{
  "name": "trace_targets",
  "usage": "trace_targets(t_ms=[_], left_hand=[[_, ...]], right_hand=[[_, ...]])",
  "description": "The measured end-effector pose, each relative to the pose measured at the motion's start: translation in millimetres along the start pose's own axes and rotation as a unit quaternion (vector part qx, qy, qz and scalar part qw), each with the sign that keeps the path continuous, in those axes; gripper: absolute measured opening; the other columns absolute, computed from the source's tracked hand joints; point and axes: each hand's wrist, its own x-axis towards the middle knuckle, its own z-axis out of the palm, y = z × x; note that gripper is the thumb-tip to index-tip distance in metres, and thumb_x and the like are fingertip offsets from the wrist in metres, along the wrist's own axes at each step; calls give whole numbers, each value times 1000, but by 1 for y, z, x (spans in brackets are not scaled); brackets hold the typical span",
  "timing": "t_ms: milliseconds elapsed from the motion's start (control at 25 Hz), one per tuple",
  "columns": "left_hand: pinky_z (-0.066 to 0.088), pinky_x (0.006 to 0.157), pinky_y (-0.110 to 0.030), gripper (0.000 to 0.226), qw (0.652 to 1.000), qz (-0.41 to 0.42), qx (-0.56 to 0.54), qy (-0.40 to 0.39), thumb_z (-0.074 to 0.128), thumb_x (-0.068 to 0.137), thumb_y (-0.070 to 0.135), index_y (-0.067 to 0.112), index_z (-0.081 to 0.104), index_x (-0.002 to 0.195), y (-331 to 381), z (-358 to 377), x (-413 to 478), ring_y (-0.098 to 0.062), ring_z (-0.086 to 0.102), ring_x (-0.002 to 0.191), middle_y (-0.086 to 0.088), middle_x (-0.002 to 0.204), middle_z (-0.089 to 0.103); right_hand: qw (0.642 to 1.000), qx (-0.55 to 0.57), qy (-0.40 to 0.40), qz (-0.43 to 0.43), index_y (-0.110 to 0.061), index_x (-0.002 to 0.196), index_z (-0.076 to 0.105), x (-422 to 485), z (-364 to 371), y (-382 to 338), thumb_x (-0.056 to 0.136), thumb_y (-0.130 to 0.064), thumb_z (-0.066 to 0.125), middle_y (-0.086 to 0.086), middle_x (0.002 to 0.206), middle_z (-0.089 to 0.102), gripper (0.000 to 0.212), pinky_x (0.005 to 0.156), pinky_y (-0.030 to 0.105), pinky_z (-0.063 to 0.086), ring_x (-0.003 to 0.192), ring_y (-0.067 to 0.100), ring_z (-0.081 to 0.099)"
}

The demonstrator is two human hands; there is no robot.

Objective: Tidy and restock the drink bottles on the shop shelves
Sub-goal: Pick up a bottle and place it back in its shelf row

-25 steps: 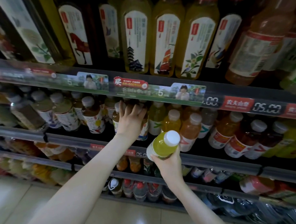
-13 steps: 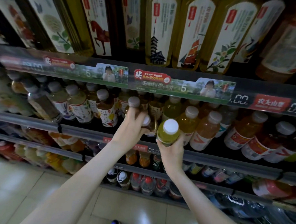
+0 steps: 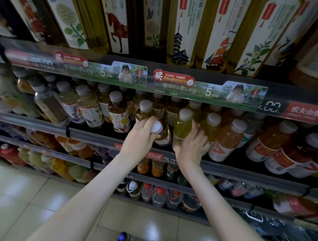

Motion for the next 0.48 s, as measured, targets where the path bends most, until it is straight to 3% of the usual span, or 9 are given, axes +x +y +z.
trace_targets(t_ms=[80,200,280,360,480], left_hand=[[45,80,-40,53,1000,-2,13,-2,68,84,13,2,47,132,4,7,13,-38,52,106,-19,113,60],[42,89,-42,57,999,2,30,-18,61,89,14,5,39,141,13,19,32,-38,47,118,-18,131,53],[39,98,-44,69,998,15,54,-36,67,85,24,9,35,144,13,24,36,-39,42,125,-17,138,47],[36,101,-50,88,988,44,143,-44,83,66,35,13,42,141,8,28,36,-40,43,125,-15,132,54],[24,104,-63,87,980,60,190,-4,91,47,24,16,58,127,-1,32,43,-43,43,123,-15,121,61]], right_hand=[[998,-33,0,-48,-15,139,32,10,-2,2,37,-30,95,25,126,53,121,86,46,41,100,37,57],[989,-80,-3,-122,-28,148,22,16,-4,11,49,-29,90,23,145,32,119,99,53,34,128,36,33],[984,-110,-7,-142,-32,148,23,16,-7,18,51,-26,90,23,144,35,118,104,51,23,130,35,30],[980,-120,-8,-157,-32,144,30,14,-8,22,49,-26,91,24,137,45,113,107,51,16,128,37,32],[977,-122,-11,-172,-29,138,42,17,-6,23,45,-22,94,27,129,49,107,107,53,14,124,40,38]])
